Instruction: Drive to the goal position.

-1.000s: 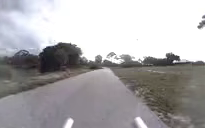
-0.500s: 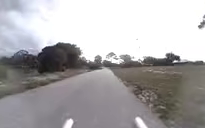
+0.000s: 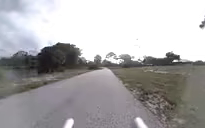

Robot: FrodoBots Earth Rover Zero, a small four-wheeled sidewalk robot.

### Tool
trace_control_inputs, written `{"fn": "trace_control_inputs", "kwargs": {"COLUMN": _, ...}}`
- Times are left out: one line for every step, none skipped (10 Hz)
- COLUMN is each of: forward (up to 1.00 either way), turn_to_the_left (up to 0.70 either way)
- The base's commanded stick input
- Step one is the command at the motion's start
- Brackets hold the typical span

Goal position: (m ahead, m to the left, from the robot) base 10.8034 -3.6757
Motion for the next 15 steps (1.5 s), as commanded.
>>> {"fn": "trace_control_inputs", "kwargs": {"forward": 0.85, "turn_to_the_left": 0.00}}
{"fn": "trace_control_inputs", "kwargs": {"forward": 0.85, "turn_to_the_left": 0.00}}
{"fn": "trace_control_inputs", "kwargs": {"forward": 0.85, "turn_to_the_left": 0.00}}
{"fn": "trace_control_inputs", "kwargs": {"forward": 0.85, "turn_to_the_left": 0.00}}
{"fn": "trace_control_inputs", "kwargs": {"forward": 0.85, "turn_to_the_left": 0.00}}
{"fn": "trace_control_inputs", "kwargs": {"forward": 0.85, "turn_to_the_left": 0.00}}
{"fn": "trace_control_inputs", "kwargs": {"forward": 0.85, "turn_to_the_left": 0.00}}
{"fn": "trace_control_inputs", "kwargs": {"forward": 0.85, "turn_to_the_left": 0.00}}
{"fn": "trace_control_inputs", "kwargs": {"forward": 0.85, "turn_to_the_left": 0.00}}
{"fn": "trace_control_inputs", "kwargs": {"forward": 0.85, "turn_to_the_left": 0.00}}
{"fn": "trace_control_inputs", "kwargs": {"forward": 0.85, "turn_to_the_left": 0.00}}
{"fn": "trace_control_inputs", "kwargs": {"forward": 0.85, "turn_to_the_left": 0.00}}
{"fn": "trace_control_inputs", "kwargs": {"forward": 0.85, "turn_to_the_left": 0.00}}
{"fn": "trace_control_inputs", "kwargs": {"forward": 0.85, "turn_to_the_left": 0.00}}
{"fn": "trace_control_inputs", "kwargs": {"forward": 0.85, "turn_to_the_left": 0.00}}
